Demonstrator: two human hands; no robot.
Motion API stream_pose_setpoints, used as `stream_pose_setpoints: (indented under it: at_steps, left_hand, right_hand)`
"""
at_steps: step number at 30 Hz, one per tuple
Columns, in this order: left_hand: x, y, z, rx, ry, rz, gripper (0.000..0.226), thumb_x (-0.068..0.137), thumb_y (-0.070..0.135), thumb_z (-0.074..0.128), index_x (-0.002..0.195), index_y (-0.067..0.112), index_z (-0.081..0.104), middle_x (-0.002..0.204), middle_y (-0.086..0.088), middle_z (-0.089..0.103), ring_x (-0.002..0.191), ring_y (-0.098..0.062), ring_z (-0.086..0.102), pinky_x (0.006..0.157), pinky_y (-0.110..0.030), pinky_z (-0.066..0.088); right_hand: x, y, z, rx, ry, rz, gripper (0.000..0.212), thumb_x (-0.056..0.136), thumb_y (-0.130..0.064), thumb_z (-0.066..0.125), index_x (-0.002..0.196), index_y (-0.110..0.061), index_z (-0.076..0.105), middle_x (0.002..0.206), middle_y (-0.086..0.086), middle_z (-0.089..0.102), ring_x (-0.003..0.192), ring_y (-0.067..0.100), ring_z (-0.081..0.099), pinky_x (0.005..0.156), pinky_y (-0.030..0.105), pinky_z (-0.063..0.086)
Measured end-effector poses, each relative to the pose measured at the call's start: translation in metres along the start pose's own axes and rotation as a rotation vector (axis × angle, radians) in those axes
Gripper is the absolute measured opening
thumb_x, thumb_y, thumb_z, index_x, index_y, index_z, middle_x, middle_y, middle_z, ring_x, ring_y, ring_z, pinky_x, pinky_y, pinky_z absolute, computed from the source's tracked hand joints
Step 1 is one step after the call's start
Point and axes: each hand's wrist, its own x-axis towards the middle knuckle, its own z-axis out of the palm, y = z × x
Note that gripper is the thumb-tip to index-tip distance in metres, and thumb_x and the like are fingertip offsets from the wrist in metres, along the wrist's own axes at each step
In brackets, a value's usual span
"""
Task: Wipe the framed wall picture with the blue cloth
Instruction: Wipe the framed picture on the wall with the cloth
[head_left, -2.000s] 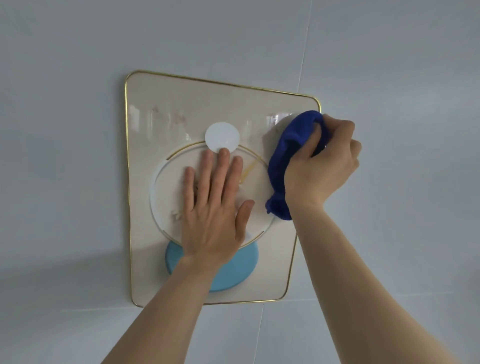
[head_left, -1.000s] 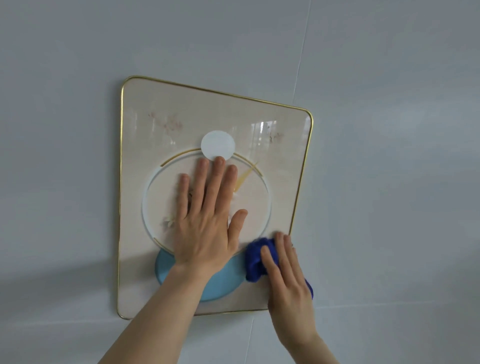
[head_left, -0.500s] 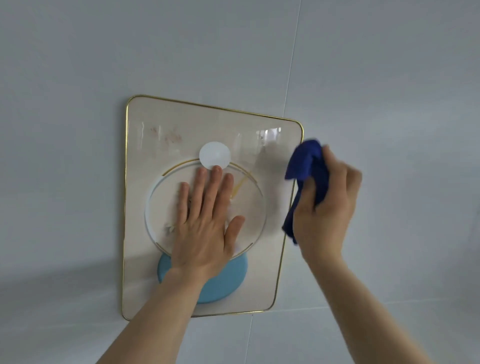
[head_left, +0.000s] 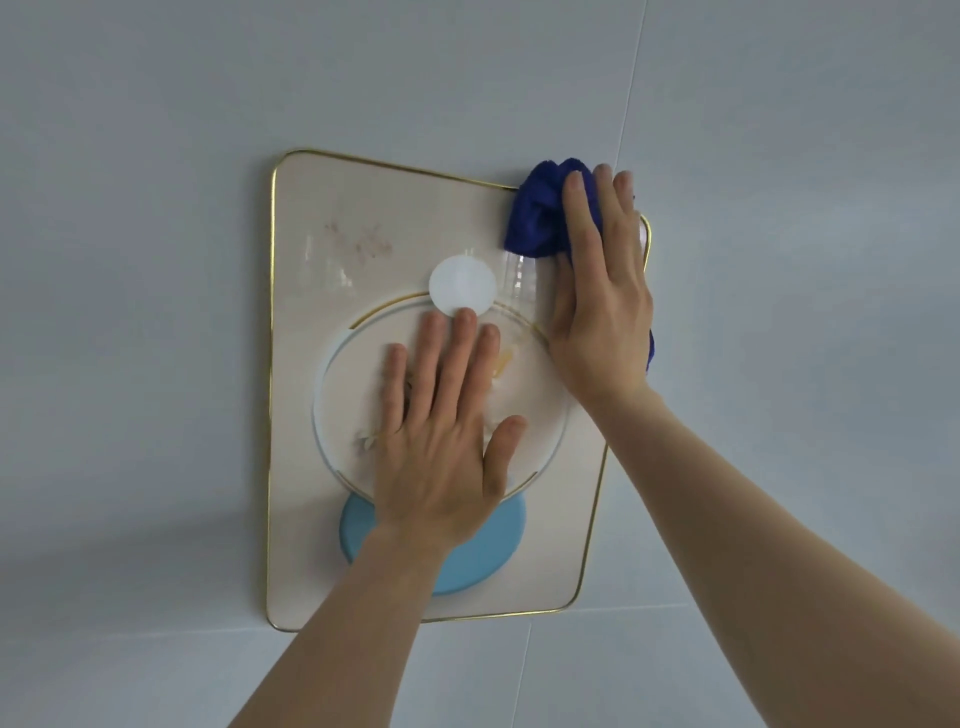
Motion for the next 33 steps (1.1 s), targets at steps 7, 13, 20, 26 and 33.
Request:
stream_pose_setpoints:
  at_steps: [7, 13, 20, 26, 33]
  left_hand:
    - [-0.001, -0.002, 0.006, 0.048, 0.017, -0.004, 0.072, 0.106, 0.054, 0.011, 0.168, 0.015, 0.012, 0.177, -0.005, 0.01, 0.164, -0.026, 0.001, 0.132, -0.053, 0.003]
    - [-0.003, -0.001, 0.004, 0.049, 0.012, -0.004, 0.073, 0.107, 0.054, 0.01, 0.167, 0.013, 0.014, 0.177, -0.007, 0.011, 0.164, -0.027, 0.003, 0.132, -0.053, 0.003]
    - [-0.003, -0.001, 0.002, 0.057, -0.004, -0.007, 0.075, 0.107, 0.056, 0.006, 0.167, 0.011, 0.015, 0.177, -0.007, 0.011, 0.164, -0.027, 0.003, 0.132, -0.054, 0.005]
    - [-0.002, -0.001, 0.003, 0.036, 0.022, -0.01, 0.075, 0.107, 0.056, 0.007, 0.167, 0.012, 0.013, 0.177, -0.006, 0.01, 0.164, -0.027, 0.004, 0.132, -0.054, 0.006]
    - [-0.002, -0.002, 0.004, 0.022, 0.025, -0.009, 0.072, 0.108, 0.054, 0.008, 0.168, 0.014, 0.011, 0.177, -0.005, 0.007, 0.164, -0.027, 0.005, 0.131, -0.056, 0.01]
  right_hand:
    - [-0.033, 0.0, 0.0, 0.031, -0.03, -0.04, 0.059, 0.099, 0.013, 0.041, 0.155, -0.006, 0.042, 0.163, 0.023, 0.037, 0.157, 0.038, 0.027, 0.122, 0.054, 0.035]
    - [-0.065, -0.007, -0.007, 0.056, -0.07, -0.016, 0.063, 0.094, 0.021, 0.046, 0.153, -0.004, 0.044, 0.161, 0.025, 0.04, 0.156, 0.04, 0.028, 0.125, 0.055, 0.032]
    - [-0.085, -0.018, -0.011, 0.078, -0.094, 0.053, 0.061, 0.095, 0.021, 0.048, 0.151, -0.003, 0.047, 0.161, 0.024, 0.04, 0.156, 0.04, 0.027, 0.125, 0.054, 0.033]
    - [-0.108, -0.024, -0.017, 0.074, -0.154, 0.078, 0.046, 0.105, 0.003, 0.046, 0.151, -0.005, 0.047, 0.162, 0.023, 0.039, 0.157, 0.039, 0.027, 0.128, 0.047, 0.029]
    - [-0.182, -0.028, -0.036, 0.0, -0.255, 0.053, 0.069, 0.093, 0.02, 0.05, 0.153, -0.013, 0.044, 0.161, 0.019, 0.041, 0.156, 0.035, 0.031, 0.118, 0.058, 0.043]
